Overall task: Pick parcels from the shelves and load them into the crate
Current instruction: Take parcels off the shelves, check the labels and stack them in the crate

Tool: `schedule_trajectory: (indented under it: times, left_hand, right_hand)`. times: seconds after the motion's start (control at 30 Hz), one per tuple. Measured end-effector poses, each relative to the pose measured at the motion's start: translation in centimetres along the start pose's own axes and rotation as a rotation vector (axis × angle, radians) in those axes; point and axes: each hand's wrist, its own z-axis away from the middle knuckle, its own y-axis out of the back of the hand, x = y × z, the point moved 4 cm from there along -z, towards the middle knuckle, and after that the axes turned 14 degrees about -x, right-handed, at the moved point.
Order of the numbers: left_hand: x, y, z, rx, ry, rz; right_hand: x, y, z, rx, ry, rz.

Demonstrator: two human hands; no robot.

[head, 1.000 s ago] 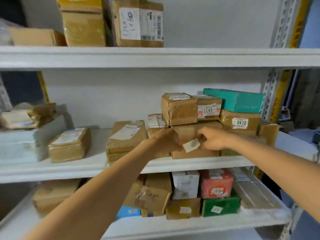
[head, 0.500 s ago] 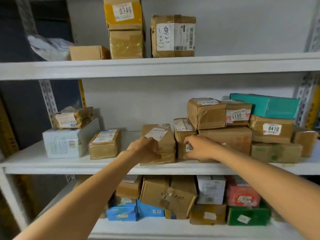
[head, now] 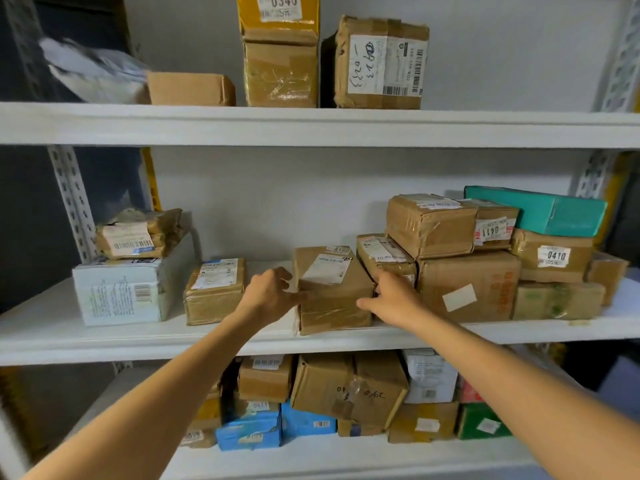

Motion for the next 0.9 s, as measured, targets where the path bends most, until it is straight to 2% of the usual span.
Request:
schedule_trajectory:
  times: [0.1,0.17,0.27,0.43,0.53,0.6,0.77,0.9]
  left_hand:
    - [0.5,-1.7,-0.9,-0.093,0.003,0.171]
    - [1.0,-2.6,-1.1,-0.078,-0.025,0.293]
    - [1.0,-3.4,-1.3,-0.025,0.032,0.459]
    - [0.5,-3.5,-1.1,0.017,0.108,0.58]
    - [-0.2,-3.3,-0.6,-0.036,0.101,0.648]
    - [-0.4,-3.3,0.0,-0.088,0.086,0.719]
    - [0.1,-3.0,-0.6,-0.144,0.112,0.707]
    - [0.5,-3.3,-1.2,-0.281,0.091,0.817]
  right_hand:
    - [0.1,-1.2,-0.5,0.015,-0.069,-0.029]
    - [0.1,-1.7,-0.7,-0.002,-0.071,-0.054]
    - [0.2,-1.4,-0.9,0.002,-0.083,-0.089]
    - [0.2,-1.4,-1.1,0.072,-0.127,-0.174]
    - [0.4,-1.2,-1.2,0.144,-0.09,-0.281]
    - [1.0,-0.9,-1.6,0.105,-0.118,-0.331]
    - [1.0,-0.8,-2.3,0.015,-0.182,-0.367]
    - [0.2,-1.2,-2.0,-0.083,-0.207,-0.473]
